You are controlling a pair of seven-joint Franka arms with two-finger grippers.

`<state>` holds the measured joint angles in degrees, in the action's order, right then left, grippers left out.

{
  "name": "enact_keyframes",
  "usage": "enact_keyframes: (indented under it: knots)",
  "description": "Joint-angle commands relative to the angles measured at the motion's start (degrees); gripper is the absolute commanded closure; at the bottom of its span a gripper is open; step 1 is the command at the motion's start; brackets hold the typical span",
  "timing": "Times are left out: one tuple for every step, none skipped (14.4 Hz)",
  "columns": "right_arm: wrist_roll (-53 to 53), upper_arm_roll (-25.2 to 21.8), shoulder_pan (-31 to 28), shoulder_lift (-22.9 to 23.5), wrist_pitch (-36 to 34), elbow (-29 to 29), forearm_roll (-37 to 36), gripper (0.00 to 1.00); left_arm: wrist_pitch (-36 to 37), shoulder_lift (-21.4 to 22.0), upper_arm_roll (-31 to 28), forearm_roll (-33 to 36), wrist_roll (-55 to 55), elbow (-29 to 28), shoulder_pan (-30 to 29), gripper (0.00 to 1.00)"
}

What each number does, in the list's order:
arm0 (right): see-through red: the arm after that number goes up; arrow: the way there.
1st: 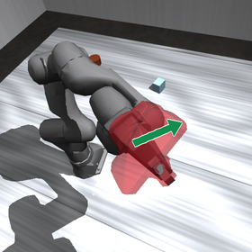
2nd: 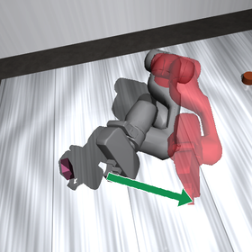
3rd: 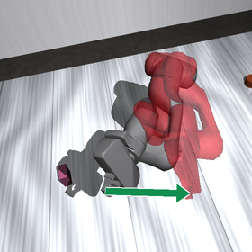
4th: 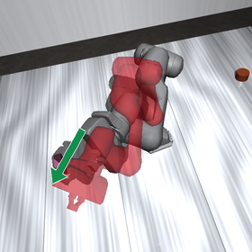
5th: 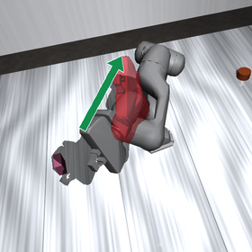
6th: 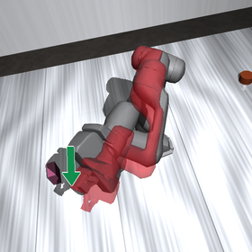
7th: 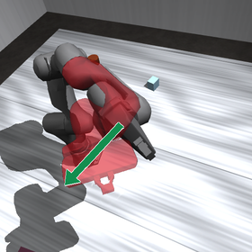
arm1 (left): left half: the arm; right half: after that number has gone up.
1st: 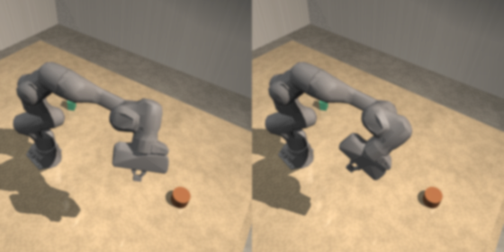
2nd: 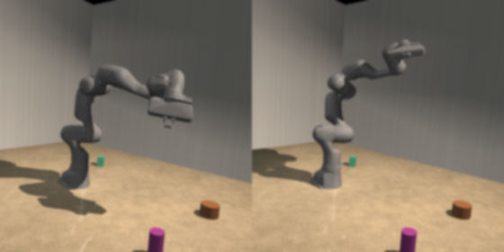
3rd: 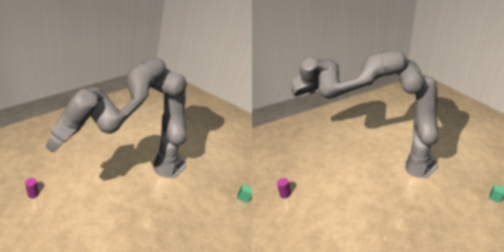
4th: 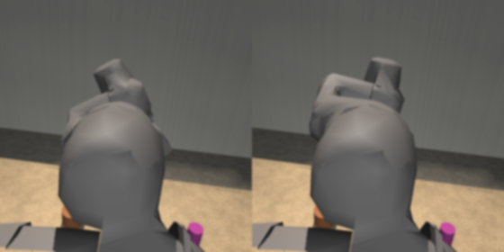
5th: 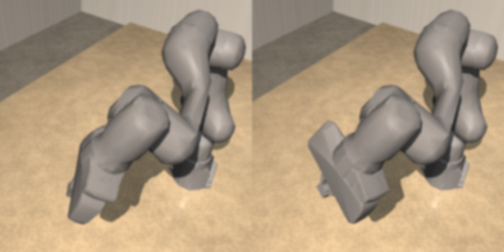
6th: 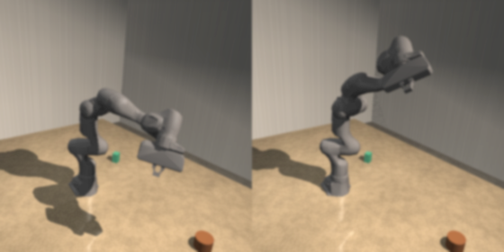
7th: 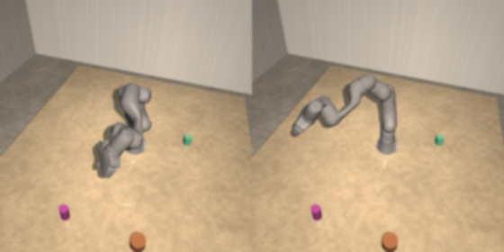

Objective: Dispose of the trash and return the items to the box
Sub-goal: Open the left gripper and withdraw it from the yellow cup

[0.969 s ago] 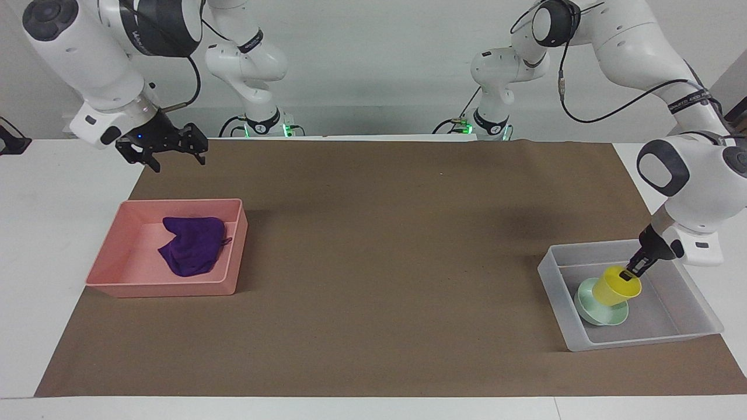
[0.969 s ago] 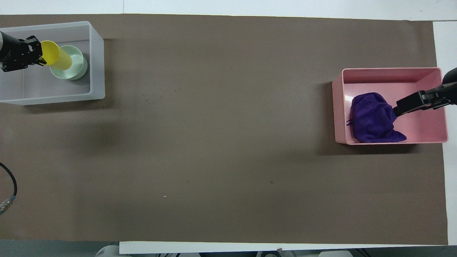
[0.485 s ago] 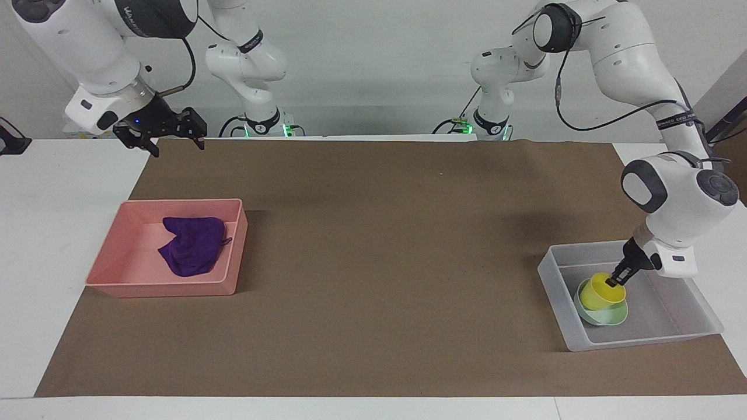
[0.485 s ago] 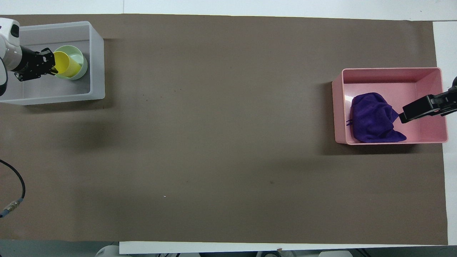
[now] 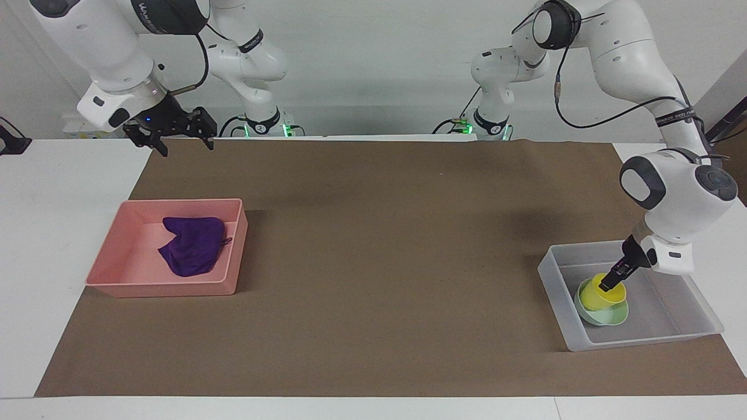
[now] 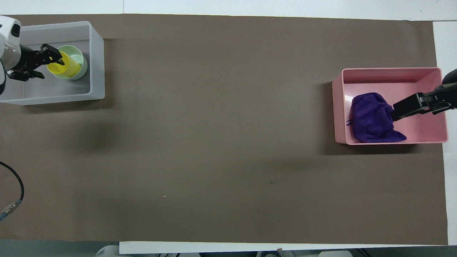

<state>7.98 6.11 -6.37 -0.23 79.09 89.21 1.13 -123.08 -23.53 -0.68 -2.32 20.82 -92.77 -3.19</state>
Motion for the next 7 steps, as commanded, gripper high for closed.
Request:
enact_keyframes:
  knots:
    - [-1.04,0.92,-0.75,-1.61,1.33,2.20,1.85,0.01,7.39,4.44,-0.37,-0.14,-6.98,1.89,0.55,0.00]
    - [-1.04,0.92,-0.84,-1.61,1.33,2.20,1.95,0.01,10.02,6.72,-0.37,-0.14,-11.72,1.81,0.64,0.00]
    - [-1.04,0.92,-0.75,-1.70,1.33,2.20,1.95,0.01,13.44,8.83,0.06,-0.14,-15.42,1.72,0.73,0.00]
    - [-1.04,0.92,-0.75,-1.70,1.33,2.20,1.95,0.01,15.91,11.20,0.24,-0.14,-16.59,1.72,0.99,0.00]
    - [-1.04,0.92,-0.75,-1.70,1.33,2.20,1.95,0.01,17.85,13.31,0.24,-0.14,-16.68,1.72,2.04,0.00]
    - [-1.04,0.92,-0.84,-1.70,1.24,2.20,1.95,0.01,20.92,15.60,0.07,-0.06,-16.69,1.89,3.35,0.00]
    - [-1.04,0.92,-0.75,-1.70,1.24,2.20,1.95,0.01,24.08,16.93,0.07,0.12,-16.69,2.50,4.41,0.00]
